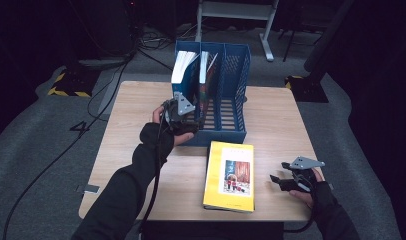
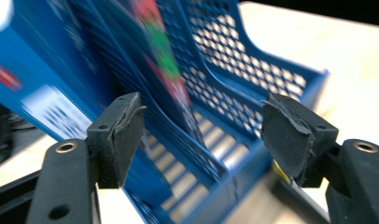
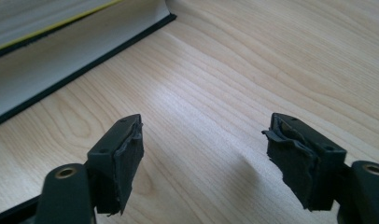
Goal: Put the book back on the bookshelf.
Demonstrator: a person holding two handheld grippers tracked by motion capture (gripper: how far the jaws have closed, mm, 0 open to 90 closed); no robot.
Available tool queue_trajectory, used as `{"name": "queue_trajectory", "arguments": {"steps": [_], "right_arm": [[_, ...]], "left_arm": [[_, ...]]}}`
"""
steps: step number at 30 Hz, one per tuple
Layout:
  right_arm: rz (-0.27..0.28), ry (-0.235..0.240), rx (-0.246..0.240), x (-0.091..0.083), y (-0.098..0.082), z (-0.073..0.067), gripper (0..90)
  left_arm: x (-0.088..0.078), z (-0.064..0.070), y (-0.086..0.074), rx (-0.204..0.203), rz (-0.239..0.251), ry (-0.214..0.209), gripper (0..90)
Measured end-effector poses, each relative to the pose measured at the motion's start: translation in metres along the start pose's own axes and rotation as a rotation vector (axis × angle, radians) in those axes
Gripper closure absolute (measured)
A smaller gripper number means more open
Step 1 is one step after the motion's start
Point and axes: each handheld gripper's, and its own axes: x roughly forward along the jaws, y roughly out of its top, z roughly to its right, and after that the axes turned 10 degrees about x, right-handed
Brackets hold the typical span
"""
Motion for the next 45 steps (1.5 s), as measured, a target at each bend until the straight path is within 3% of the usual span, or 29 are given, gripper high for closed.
{"name": "queue_trajectory", "arguments": {"steps": [9,14,19,22,27,30,35,38,42,43,45], "right_arm": [[0.038,0.031,0.023,-0.011,0.010,-0.002,27.6],[0.045,0.063,0.017,-0.017,0.014,-0.007,27.2],[0.046,0.091,0.014,-0.019,0.019,-0.016,26.3],[0.042,0.104,0.001,-0.020,0.022,-0.022,26.1],[0.039,0.124,0.008,-0.022,0.025,-0.032,25.6],[0.029,0.161,0.011,-0.022,0.026,-0.038,25.0],[0.012,0.206,-0.015,-0.023,0.029,-0.053,25.2],[-0.002,0.209,-0.049,-0.021,0.030,-0.064,26.0],[-0.020,0.242,-0.061,-0.018,0.031,-0.075,27.5],[-0.020,0.242,-0.064,-0.017,0.032,-0.076,28.1],[-0.023,0.237,-0.061,-0.016,0.033,-0.080,29.1]], "left_arm": [[0.005,0.017,-0.053,0.027,-0.069,-0.069,28.7],[0.007,0.027,-0.077,0.061,-0.085,-0.128,29.7],[0.009,0.040,-0.095,0.083,-0.143,-0.164,29.7],[0.008,0.045,-0.103,0.068,-0.151,-0.194,29.1],[0.005,0.057,-0.114,0.079,-0.153,-0.223,29.1],[0.003,0.064,-0.119,0.095,-0.153,-0.246,29.2],[0.001,0.070,-0.125,0.119,-0.153,-0.284,25.1],[0.000,0.074,-0.126,0.127,-0.154,-0.307,24.0],[0.001,0.080,-0.128,0.138,-0.166,-0.312,23.1],[0.004,0.082,-0.127,0.151,-0.182,-0.294,22.6],[0.008,0.083,-0.128,0.147,-0.186,-0.308,21.9]]}}
